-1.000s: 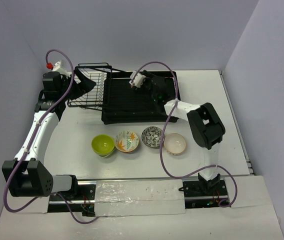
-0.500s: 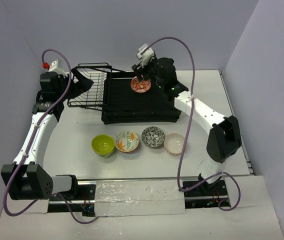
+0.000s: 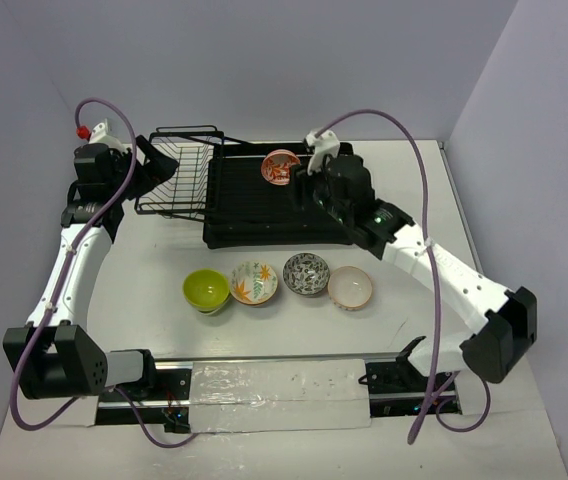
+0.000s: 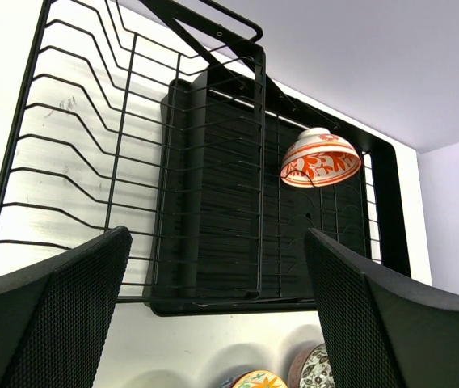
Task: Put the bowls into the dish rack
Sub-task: Pick up the bowl from the center of the board.
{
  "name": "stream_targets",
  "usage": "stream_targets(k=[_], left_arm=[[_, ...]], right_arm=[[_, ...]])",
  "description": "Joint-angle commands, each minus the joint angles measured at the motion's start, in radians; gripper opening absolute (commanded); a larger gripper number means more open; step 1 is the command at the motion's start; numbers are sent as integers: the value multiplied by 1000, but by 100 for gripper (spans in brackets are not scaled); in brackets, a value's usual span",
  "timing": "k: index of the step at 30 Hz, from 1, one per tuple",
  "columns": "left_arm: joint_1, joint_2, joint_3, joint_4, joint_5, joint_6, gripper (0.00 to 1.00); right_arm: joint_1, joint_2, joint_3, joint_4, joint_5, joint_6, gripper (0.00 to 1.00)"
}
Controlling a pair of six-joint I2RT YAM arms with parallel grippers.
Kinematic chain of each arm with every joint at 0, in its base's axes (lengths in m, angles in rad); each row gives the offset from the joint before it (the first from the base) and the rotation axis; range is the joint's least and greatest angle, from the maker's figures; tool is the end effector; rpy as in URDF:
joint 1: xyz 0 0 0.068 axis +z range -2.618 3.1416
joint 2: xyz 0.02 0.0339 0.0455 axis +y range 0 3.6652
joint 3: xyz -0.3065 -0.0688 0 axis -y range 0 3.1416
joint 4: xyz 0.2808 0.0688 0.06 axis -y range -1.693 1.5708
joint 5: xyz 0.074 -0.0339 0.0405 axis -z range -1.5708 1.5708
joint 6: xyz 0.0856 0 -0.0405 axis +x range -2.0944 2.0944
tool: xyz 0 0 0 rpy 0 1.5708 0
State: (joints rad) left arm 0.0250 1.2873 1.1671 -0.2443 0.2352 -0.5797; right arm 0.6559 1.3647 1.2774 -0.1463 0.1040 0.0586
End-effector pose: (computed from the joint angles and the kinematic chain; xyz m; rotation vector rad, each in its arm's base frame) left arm 0.3675 -0.0108 0.3776 -0.4324 1.9233 -0.5938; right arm 0.3201 0.2351 0.4120 -0.4642 1.7624 0.4143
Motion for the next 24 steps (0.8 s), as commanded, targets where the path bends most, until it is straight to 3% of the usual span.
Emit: stream_targets(k=[1, 8, 15, 24], left_arm=[[4, -13, 3, 42, -8, 15, 94], [3, 1, -1, 48, -3, 1, 94], [4, 20, -6, 46, -10, 3, 93], [4, 32, -6, 48, -7, 4, 94]], right_arm=[[16, -108, -96, -108, 40, 113, 56], [25, -271, -351, -85, 68, 250, 52], [34, -220, -414, -142, 114, 270, 52], [33, -136, -455, -113, 50, 262, 52]])
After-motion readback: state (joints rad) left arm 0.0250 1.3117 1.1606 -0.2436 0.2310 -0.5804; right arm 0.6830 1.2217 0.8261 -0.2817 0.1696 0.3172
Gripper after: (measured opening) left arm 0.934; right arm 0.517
